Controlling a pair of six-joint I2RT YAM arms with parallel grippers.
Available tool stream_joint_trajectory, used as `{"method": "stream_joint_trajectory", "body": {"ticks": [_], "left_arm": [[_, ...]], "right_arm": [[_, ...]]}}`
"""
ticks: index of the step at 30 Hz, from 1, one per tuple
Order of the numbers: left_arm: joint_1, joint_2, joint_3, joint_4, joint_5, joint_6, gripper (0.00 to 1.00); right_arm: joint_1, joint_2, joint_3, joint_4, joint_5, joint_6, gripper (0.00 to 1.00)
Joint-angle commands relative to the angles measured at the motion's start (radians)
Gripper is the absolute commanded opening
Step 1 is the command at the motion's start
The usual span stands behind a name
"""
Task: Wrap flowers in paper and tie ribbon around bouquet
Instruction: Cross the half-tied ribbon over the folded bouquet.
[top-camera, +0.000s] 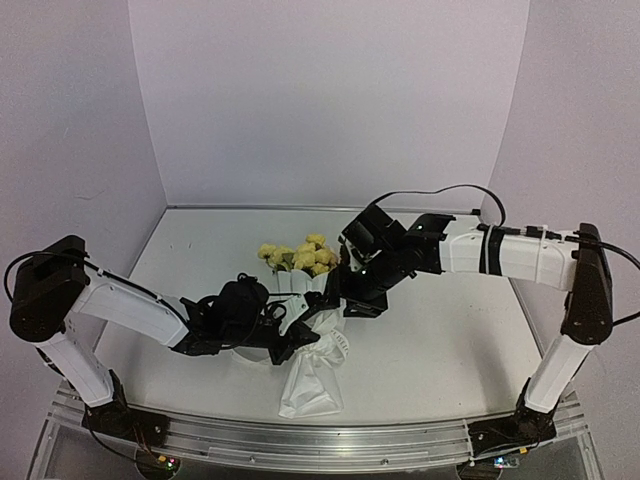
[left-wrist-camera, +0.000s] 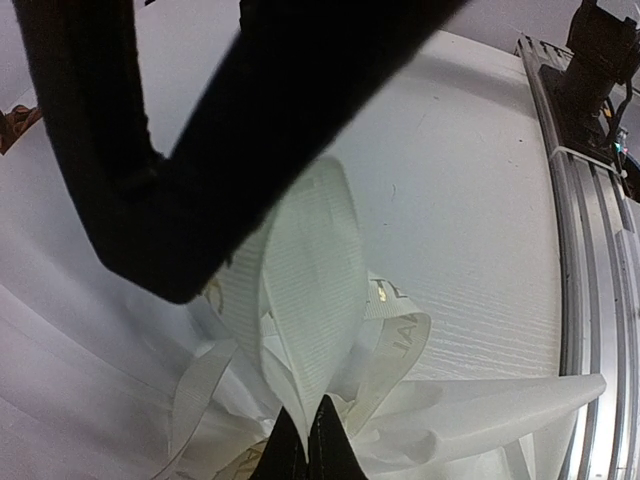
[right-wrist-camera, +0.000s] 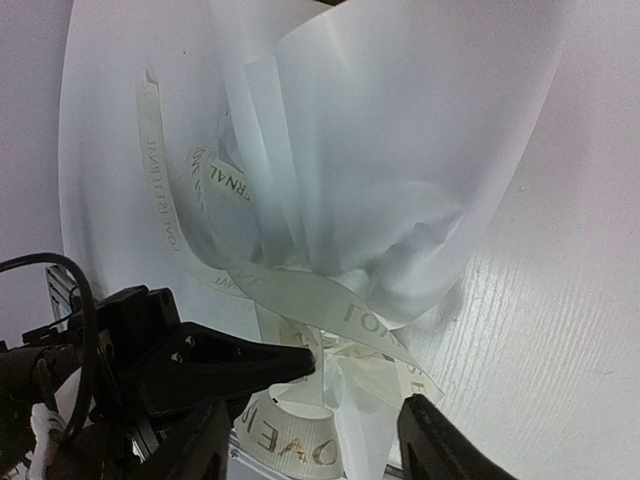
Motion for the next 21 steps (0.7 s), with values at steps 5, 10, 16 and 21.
{"method": "stream_joint_trajectory", "body": {"ticks": [5, 10, 16, 21], "left_arm": [[0.002, 0.014, 0.019, 0.032, -0.028, -0.006, 0.0], [0.003, 0.02, 0.027, 0.027, -0.049, -0.035, 0.01], [0.005, -0.066, 0.029, -0.037, -0.093, -0.151, 0.37], [0.05, -0.23, -0.034, -0.09, -0.13, -0.291, 0.53]], "right_arm": [[0.009, -0.005, -0.032, 0.059, -0.022, 0.046, 0.29], [0.012, -0.001, -0.035, 0.068, -0.028, 0.05, 0.0], [0.016, -0.019, -0.05, 0.068, 0.038, 0.033, 0.0], [0.023, -0.019, -0.047, 0.068, 0.082, 0.012, 0.0]]}}
